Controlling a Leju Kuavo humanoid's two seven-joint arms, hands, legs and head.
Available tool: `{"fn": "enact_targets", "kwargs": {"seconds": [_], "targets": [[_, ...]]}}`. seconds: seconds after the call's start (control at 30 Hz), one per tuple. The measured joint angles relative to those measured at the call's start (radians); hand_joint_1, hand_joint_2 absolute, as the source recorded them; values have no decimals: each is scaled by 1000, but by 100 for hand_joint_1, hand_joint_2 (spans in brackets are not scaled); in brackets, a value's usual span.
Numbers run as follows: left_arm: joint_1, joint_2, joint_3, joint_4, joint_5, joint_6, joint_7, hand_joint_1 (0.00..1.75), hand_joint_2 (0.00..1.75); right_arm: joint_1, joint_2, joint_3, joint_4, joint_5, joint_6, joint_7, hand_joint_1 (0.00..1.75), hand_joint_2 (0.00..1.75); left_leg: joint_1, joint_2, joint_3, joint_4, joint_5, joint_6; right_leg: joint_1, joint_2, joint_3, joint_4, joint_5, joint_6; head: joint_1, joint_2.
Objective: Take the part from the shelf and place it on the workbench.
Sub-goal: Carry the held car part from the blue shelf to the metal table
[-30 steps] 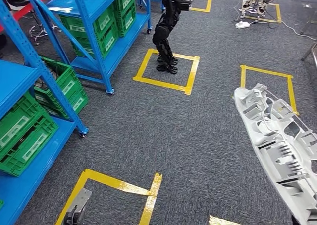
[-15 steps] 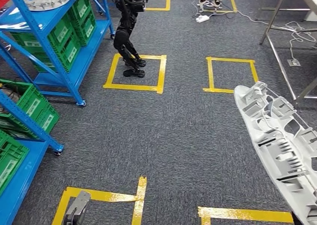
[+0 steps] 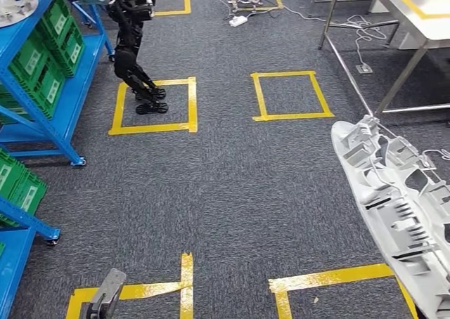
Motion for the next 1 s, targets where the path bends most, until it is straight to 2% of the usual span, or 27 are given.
{"fn": "enact_targets", "kwargs": {"seconds": [0.03,0.07,0.13,0.17,0.23,0.27,0.3,0.33,0.37,0.4,0.43,0.47,0.5,0.53,0.57,0.63,0.67,0.73,0.77,0.8,0.83,0.87,0.9,0.93,1.0], "targets": [[0,1,0,0,0,0,0,0,0,0,0,0,-4,0,0,0,175,175,-3,9,4,0,-3,-6,2,-15,22,-36,8,-6,-1,0],[-1,1,0,0,0,1,0,0,0,0,0,0,-7,1,0,0,175,175,-5,17,8,0,-6,-11,5,-21,30,-48,7,-13,-1,0],[-3,1,0,0,-1,1,0,0,0,3,0,-2,-13,2,0,0,175,175,-2,31,15,-1,-10,-24,7,4,30,-50,10,-28,-2,0],[-5,1,0,0,-1,1,0,0,0,5,1,-2,-16,3,0,0,175,175,1,21,16,5,-18,-29,6,14,31,-53,11,-35,-4,0],[-8,-1,0,0,0,0,0,0,0,4,2,-2,-23,8,0,0,175,175,6,-28,-10,74,-63,-36,3,37,38,-59,15,-49,-8,0],[-7,-1,0,0,0,0,-1,0,0,2,3,-2,-24,10,0,0,175,175,7,-54,-39,139,-96,-36,4,50,38,-59,15,-53,-11,0],[-6,-1,0,0,0,0,-1,0,0,1,4,-2,-25,12,0,0,175,175,6,-68,-74,211,-126,-36,5,64,38,-59,15,-56,-12,0],[-4,-1,0,0,1,0,-1,0,0,1,4,-2,-25,14,0,0,175,175,6,-74,-103,267,-143,-35,7,79,39,-58,15,-57,-13,0],[-2,-1,0,0,2,0,-1,0,0,2,4,-2,-26,16,0,0,175,175,5,-77,-120,293,-139,-33,8,96,41,-58,14,-58,-13,0],[-2,0,0,0,4,0,-1,0,0,1,4,-2,-26,19,0,0,175,175,5,-80,-120,278,-114,-31,9,112,43,-58,14,-58,-13,0],[-3,1,0,0,7,0,-1,0,0,0,4,-1,-26,22,0,0,175,175,5,-87,-104,228,-73,-27,10,128,46,-58,13,-58,-13,0],[-4,3,0,0,10,-1,-1,0,0,-3,5,0,-26,27,0,0,175,175,5,-107,-79,159,-29,-22,10,142,49,-57,12,-57,-13,0],[-4,5,0,0,14,-1,0,0,0,-9,5,2,-24,32,0,0,175,175,7,-132,-54,94,3,-18,11,156,50,-55,11,-54,-12,0],[-4,8,1,0,17,-2,0,0,0,-15,5,4,-23,38,0,0,175,175,7,-153,-36,48,18,-16,10,169,47,-53,11,-50,-12,0],[-4,11,1,0,20,-2,1,0,0,-21,5,6,-22,42,0,0,175,175,7,-168,-26,23,21,-13,8,181,42,-51,11,-44,-12,0],[-6,13,2,0,23,-3,3,0,0,-26,6,8,-20,46,0,0,175,175,5,-158,-22,10,16,-8,3,203,30,-52,15,-30,-13,0],[-8,13,2,0,23,-3,4,0,0,-26,6,9,-20,47,0,0,175,175,6,-146,-20,5,18,-3,3,194,23,-49,12,-25,-12,0],[-9,13,2,0,23,-4,3,0,0,-29,6,10,-19,48,0,0,175,175,10,-120,-16,-7,23,9,7,140,-10,4,-21,-17,-7,0],[-8,14,2,0,23,-5,3,0,0,-33,6,11,-19,48,0,0,175,175,9,-106,-15,-8,23,12,8,104,-38,60,-50,-14,-4,0],[-6,15,2,0,23,-5,3,0,0,-36,6,13,-18,48,0,-1,175,175,8,-91,-15,-9,23,15,7,83,-73,127,-80,-10,-2,0],[-4,15,2,0,23,-5,3,0,0,-38,6,14,-16,48,0,-1,175,175,7,-75,-15,-8,21,15,5,72,-103,186,-101,-7,-1,0],[-3,15,3,0,23,-5,3,0,0,-39,6,15,-15,48,0,0,175,175,6,-60,-14,-8,19,14,3,67,-120,218,-106,-4,-1,0],[-3,16,3,0,23,-5,3,0,0,-38,6,15,-13,48,0,0,175,175,6,-46,-13,-8,18,13,1,63,-116,211,-90,-2,-1,0],[-4,15,3,0,23,-5,3,0,0,-38,6,15,-12,48,0,0,175,175,7,-34,-10,-8,15,10,0,56,-91,164,-60,-1,-1,0],[-5,15,3,0,23,-5,3,0,0,-39,6,16,-11,48,0,0,175,175,4,-12,-1,-7,8,2,2,20,-12,24,-2,-5,-1,0]]}}
